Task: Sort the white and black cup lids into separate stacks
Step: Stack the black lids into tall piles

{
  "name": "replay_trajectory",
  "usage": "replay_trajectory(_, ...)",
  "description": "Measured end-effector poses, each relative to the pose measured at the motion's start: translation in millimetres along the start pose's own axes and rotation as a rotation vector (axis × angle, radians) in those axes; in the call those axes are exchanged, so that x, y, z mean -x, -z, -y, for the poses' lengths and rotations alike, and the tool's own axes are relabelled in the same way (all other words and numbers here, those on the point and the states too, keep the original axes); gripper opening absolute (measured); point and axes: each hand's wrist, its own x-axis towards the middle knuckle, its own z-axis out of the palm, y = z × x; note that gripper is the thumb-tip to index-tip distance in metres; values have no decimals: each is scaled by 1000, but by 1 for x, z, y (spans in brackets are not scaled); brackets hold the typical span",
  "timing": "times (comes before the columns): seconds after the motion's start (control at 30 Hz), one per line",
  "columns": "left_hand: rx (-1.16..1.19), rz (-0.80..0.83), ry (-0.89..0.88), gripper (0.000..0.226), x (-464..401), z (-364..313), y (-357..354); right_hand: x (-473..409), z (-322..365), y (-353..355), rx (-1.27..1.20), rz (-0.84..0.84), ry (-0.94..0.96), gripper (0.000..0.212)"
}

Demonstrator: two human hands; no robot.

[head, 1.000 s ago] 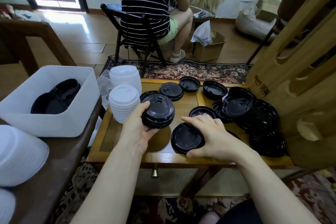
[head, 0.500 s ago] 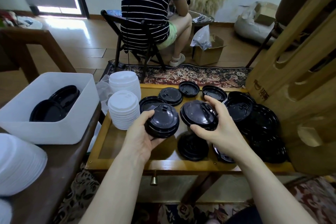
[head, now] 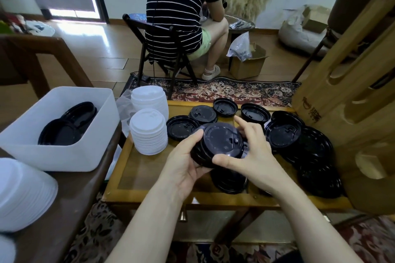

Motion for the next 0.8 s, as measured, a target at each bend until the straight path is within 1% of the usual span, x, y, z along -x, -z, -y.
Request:
replay_trajectory(0.07, -16, 17, 32, 35, 1, -2, 2, 2, -5, 6, -119, 168, 90, 107)
replay_trajectory(0.1, -17, 26, 45, 34, 1, -3, 3, 3, -7, 7, -159, 225, 150, 101)
replay_trajectory(0.17, -9, 42, 53, 33, 1, -2, 3, 3, -10, 8, -229, 232, 211, 92)
replay_trajectory(0.23, 16, 39, 39, 30, 0, -1, 1, 0, -11, 6, -236, 166, 236, 84)
replay_trajectory(0.3, 71, 39, 21, 29, 0, 2, -2, -2, -9, 1, -175, 67, 245, 79)
replay_trajectory(0.47, 191, 28, -24, 36, 0, 11, -12, -4, 3, -15, -60, -210, 151, 79)
replay_trajectory(0.53, 235, 27, -38, 37, -1, 13, -15, -5, 7, -18, -109, -280, 76, 79)
replay_trajectory(0.63, 259, 34, -56, 39, 0, 15, -17, -6, 9, -18, -195, -324, -41, 75)
replay_trajectory(0.73, 270, 62, -46, 47, 2, 17, -20, -6, 13, -18, -177, -314, -74, 75)
replay_trajectory(0.8, 278, 76, -37, 41, 2, 18, -21, -5, 15, -19, -157, -322, -77, 76)
